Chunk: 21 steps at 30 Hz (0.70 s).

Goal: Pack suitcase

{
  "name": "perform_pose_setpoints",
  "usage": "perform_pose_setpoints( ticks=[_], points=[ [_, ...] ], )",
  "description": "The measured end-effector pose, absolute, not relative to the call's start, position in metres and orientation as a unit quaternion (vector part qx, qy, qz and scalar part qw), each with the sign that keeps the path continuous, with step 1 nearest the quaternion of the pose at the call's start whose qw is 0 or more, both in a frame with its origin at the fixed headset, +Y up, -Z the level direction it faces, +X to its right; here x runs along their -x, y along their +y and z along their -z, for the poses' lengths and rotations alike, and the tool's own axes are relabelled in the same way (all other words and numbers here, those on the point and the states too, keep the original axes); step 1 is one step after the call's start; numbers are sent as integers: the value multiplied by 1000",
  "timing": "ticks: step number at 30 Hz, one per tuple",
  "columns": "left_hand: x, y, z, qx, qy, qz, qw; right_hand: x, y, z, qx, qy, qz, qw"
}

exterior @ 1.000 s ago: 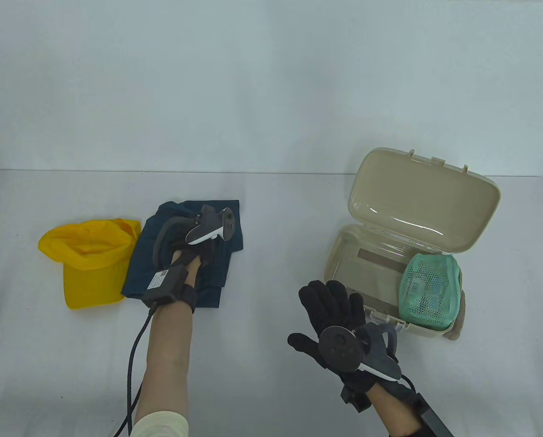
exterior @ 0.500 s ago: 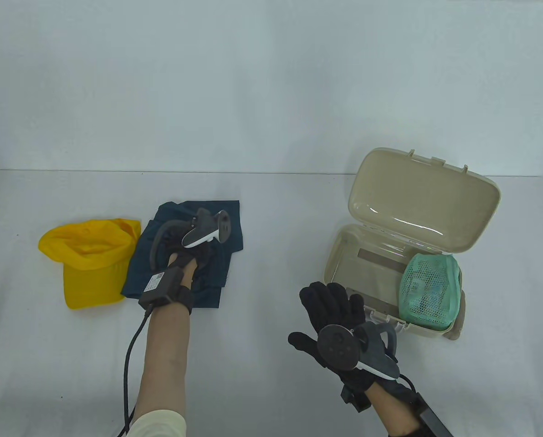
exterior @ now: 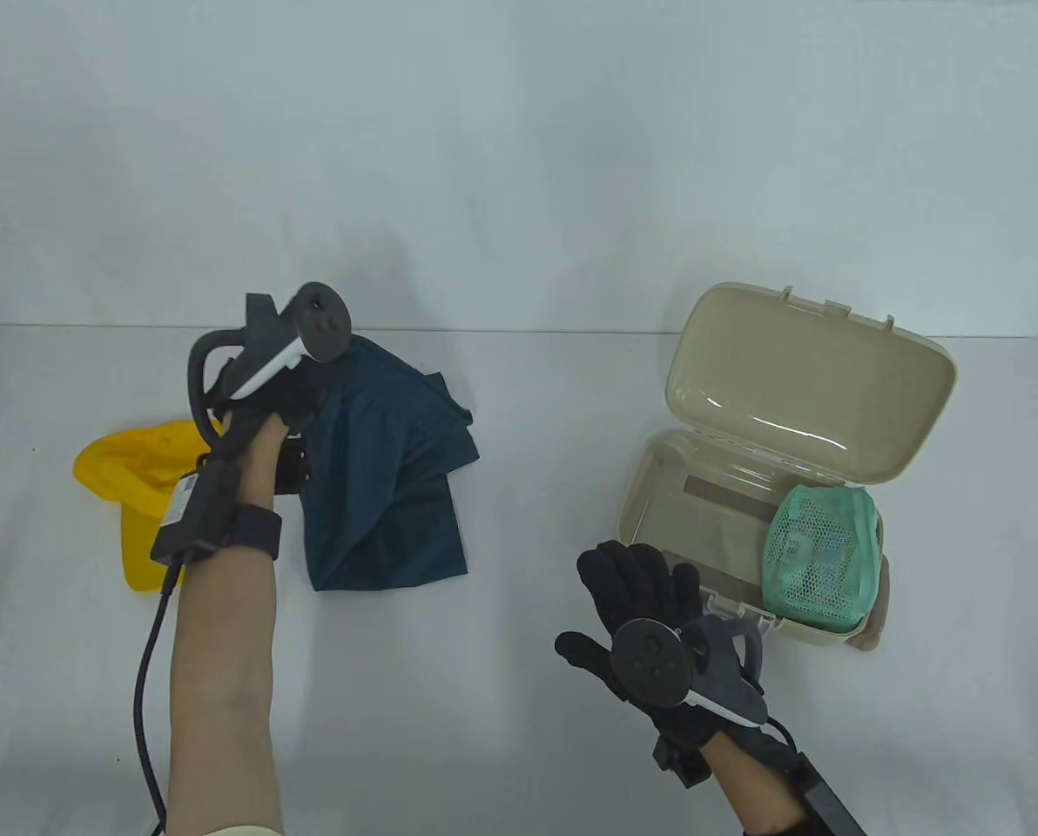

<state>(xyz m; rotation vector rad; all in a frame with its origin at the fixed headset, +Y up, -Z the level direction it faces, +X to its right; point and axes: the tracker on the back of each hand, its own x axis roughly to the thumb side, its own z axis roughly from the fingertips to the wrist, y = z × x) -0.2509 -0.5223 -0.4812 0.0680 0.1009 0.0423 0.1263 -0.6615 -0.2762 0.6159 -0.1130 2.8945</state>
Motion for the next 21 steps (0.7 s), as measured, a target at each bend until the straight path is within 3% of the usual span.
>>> perform_pose_setpoints(
  ticks=[6,8,10,12,14,17,19,20,21],
  points=[
    [281,-403,436,-202,138,1,970,-130,-661,278,-199,-39,-974,96],
    [274,-361,410,-270,129,1,954,-130,-660,278,-198,-41,-974,98],
    [257,-340,390,-308,108,8,945,-130,-661,278,-198,-42,-974,98],
    [229,-337,372,-338,73,29,938,-131,-661,278,-197,-42,-975,98],
    [199,-355,360,-344,33,43,937,-132,-661,278,-193,-43,-975,98],
    [144,-433,347,-287,-38,59,955,-137,-659,279,-182,-50,-976,106],
    [108,-520,341,-223,-85,108,965,-143,-656,279,-171,-59,-977,116],
    [100,-543,340,-202,-97,123,967,-145,-655,280,-167,-61,-977,119],
    [85,-588,337,-154,-113,155,969,-148,-654,280,-163,-63,-977,126]
  ],
)
